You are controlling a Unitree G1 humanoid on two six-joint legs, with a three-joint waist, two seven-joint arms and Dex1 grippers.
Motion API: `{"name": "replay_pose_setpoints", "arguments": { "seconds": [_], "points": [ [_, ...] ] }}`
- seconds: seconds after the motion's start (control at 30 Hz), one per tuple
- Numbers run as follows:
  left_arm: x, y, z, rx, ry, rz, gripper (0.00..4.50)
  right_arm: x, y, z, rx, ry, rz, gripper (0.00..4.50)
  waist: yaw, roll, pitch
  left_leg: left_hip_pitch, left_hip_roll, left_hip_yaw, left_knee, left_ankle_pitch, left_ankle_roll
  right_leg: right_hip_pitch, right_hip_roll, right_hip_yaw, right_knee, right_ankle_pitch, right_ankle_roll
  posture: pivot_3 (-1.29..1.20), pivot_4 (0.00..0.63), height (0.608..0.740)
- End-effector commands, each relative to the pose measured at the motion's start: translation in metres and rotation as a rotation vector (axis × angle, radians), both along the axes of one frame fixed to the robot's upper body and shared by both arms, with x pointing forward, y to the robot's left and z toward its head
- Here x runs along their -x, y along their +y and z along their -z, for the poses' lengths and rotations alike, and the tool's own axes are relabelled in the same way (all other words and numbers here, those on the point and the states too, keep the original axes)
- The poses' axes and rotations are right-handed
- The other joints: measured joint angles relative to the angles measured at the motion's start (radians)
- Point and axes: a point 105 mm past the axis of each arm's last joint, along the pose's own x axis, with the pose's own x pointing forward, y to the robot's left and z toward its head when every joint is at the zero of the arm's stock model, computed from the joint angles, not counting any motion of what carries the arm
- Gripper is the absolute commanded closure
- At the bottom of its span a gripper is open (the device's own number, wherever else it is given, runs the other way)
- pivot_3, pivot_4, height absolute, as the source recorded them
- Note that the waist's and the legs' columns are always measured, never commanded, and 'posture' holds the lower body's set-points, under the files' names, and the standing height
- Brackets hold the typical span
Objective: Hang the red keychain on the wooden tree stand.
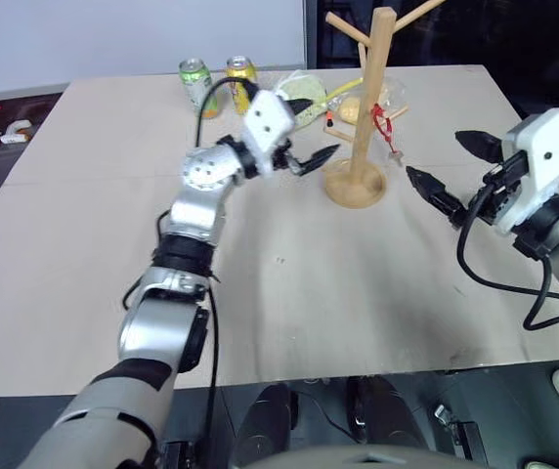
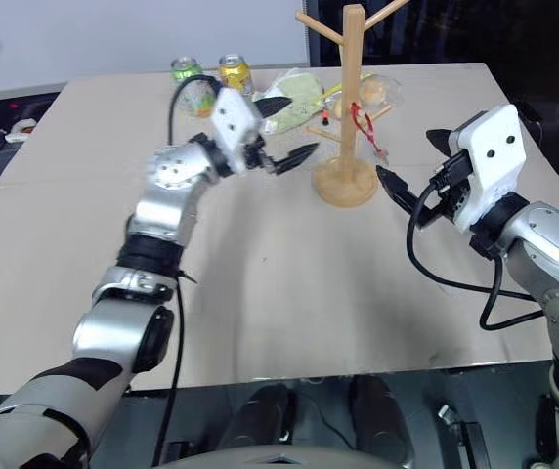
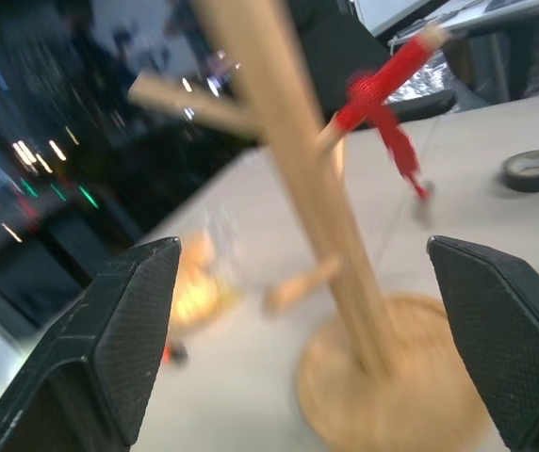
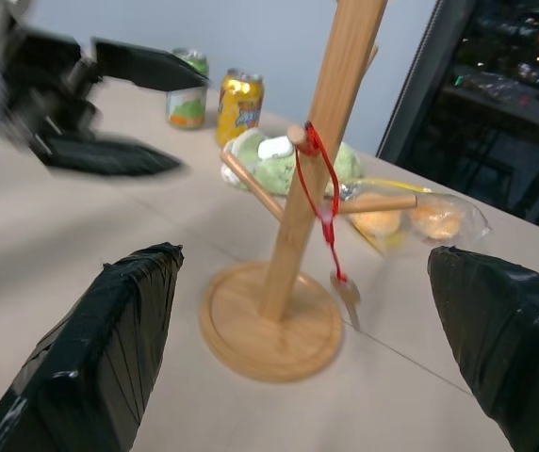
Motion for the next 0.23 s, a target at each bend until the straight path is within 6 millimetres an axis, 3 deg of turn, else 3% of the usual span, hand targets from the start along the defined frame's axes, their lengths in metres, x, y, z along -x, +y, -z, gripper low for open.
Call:
{"name": "replay_pose_setpoints", "arguments": {
  "seconds": [0.03,0.23],
  "points": [
    [0.017,0.019,-0.014,0.016,0.147,0.042,0.06,0.002,-0.005,-0.01,0.035,-0.031,-0.041,0.0,-0.006,0.0,0.0,0.0,0.0,0.0,0.0,0.0,0.0,0.0,0.0,0.0,0.0,0.0,0.0,0.0,0.15,0.74],
    [0.041,0.065,-0.006,-0.073,0.346,0.032,0.06,0.005,-0.015,-0.008,0.066,0.07,-0.143,0.0,-0.008,0.0,0.0,0.0,0.0,-0.001,0.0,0.0,0.0,0.0,0.0,0.0,0.0,0.0,0.0,0.0,0.15,0.74]
  ]
}}
